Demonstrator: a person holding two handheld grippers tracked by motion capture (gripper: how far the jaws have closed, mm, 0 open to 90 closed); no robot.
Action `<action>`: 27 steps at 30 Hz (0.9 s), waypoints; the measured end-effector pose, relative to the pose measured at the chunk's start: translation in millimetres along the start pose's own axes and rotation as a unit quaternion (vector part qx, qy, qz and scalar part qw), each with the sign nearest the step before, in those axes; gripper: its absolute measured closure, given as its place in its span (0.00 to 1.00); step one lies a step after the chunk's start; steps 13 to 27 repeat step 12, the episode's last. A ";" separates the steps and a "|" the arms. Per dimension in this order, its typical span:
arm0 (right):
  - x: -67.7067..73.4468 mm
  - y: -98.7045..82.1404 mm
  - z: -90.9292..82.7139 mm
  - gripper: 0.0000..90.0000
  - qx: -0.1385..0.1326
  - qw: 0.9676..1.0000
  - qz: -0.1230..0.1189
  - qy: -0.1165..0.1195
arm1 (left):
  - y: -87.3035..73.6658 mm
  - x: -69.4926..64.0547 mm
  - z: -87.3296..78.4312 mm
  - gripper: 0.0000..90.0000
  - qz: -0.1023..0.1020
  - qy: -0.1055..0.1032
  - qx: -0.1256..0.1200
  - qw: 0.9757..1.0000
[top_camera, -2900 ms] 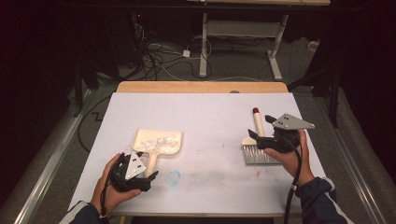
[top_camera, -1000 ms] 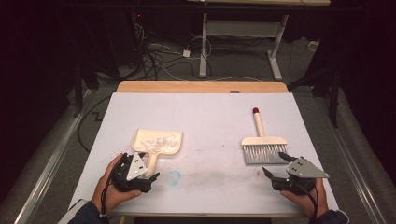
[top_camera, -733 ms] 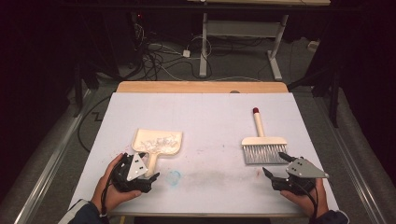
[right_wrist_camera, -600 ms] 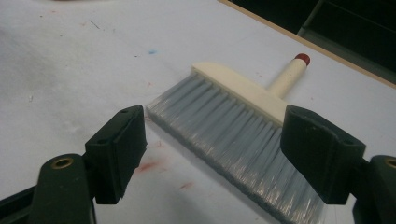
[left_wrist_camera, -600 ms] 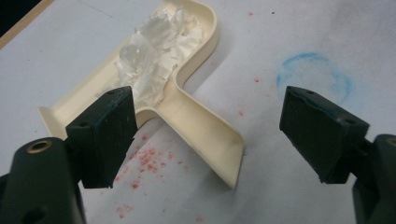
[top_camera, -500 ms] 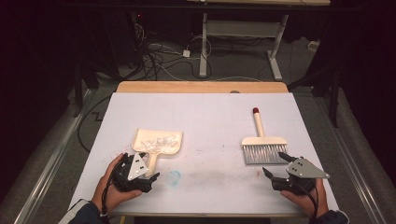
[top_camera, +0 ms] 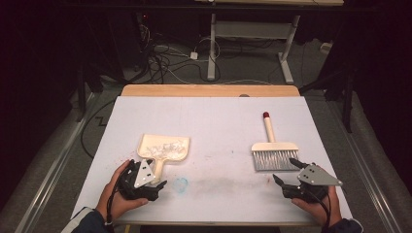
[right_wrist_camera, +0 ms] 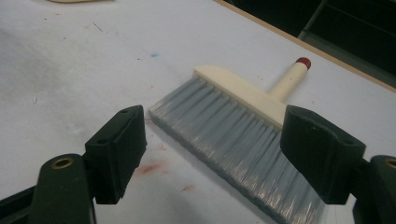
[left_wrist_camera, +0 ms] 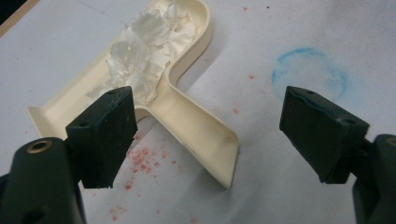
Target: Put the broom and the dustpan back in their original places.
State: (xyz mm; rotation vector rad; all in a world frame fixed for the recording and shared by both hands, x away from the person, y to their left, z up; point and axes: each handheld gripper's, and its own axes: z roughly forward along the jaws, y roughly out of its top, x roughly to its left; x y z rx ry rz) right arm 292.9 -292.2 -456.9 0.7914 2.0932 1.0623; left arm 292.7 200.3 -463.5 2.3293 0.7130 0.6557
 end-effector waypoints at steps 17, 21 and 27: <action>0.2 -0.9 2.4 0.26 0.006 1.000 -0.002 0.002 | 2.4 -0.5 2.8 0.20 0.000 -0.002 0.001 1.000; 0.2 -0.9 2.4 0.26 0.006 1.000 -0.002 0.002 | 2.4 -0.5 2.8 0.20 0.000 -0.002 0.001 1.000; 0.2 -0.9 2.4 0.26 0.006 1.000 -0.002 0.002 | 2.4 -0.5 2.8 0.20 0.000 -0.002 0.001 1.000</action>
